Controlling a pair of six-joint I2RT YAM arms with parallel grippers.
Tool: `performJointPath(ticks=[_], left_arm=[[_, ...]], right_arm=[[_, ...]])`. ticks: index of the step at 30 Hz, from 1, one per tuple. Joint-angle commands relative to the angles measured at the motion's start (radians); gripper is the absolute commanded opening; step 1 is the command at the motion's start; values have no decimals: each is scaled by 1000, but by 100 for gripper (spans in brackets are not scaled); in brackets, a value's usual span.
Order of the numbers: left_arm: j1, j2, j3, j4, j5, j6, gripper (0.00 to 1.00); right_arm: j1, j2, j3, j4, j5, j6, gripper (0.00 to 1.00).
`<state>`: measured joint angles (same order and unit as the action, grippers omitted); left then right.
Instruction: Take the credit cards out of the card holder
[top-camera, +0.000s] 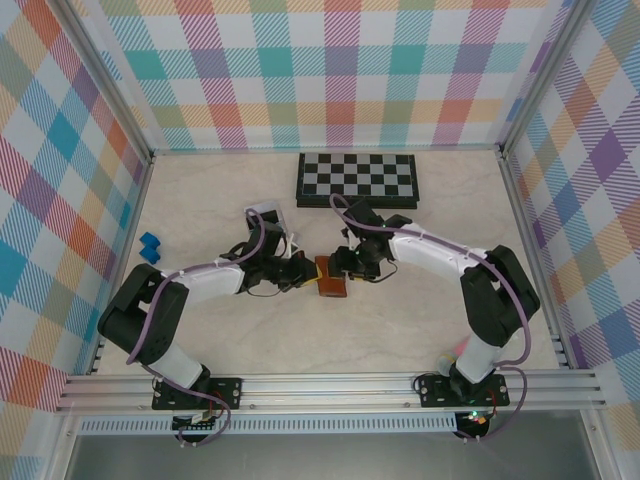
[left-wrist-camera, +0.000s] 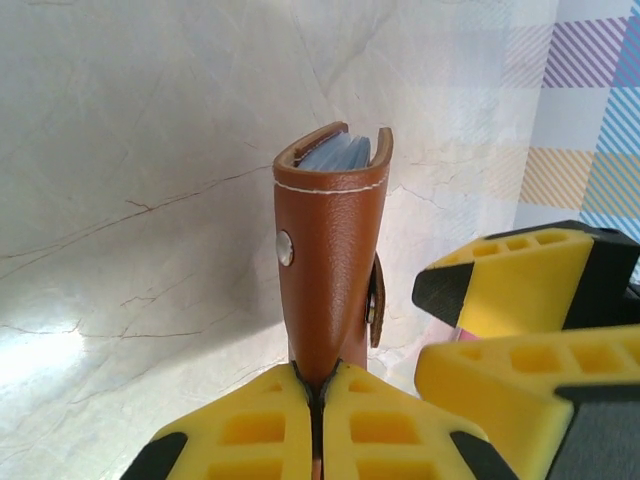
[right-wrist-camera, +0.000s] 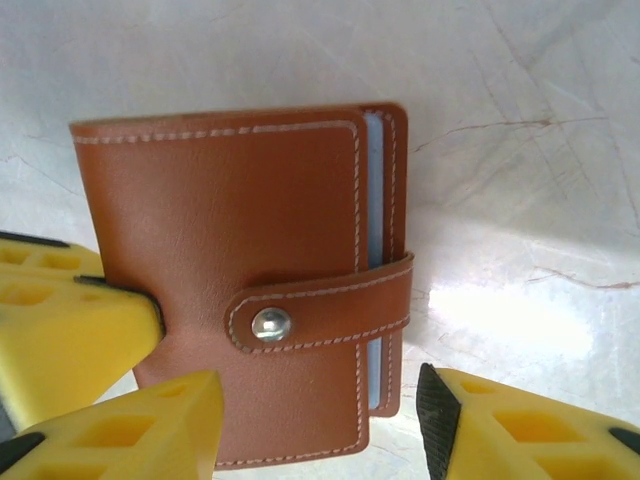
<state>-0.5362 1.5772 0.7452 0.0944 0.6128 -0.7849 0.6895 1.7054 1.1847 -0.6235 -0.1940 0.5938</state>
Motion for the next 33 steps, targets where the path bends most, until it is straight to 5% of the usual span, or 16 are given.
performJointPath(ticks=[1,10,23,33], left_arm=[[-11,-2,24,-90,-19,43,0],[-22,21,22,-68,-25,20,0],[-31,36,21,-41,-46,-37,0],[-33,9,29,-192,-152,-5,0]], right_arm=[[20,30,26,-9,9,16,54],[24,116,76,12,-2,50,46],[31,175,92,-32,31,61,50],[24,100,62,-125,275,82,42]])
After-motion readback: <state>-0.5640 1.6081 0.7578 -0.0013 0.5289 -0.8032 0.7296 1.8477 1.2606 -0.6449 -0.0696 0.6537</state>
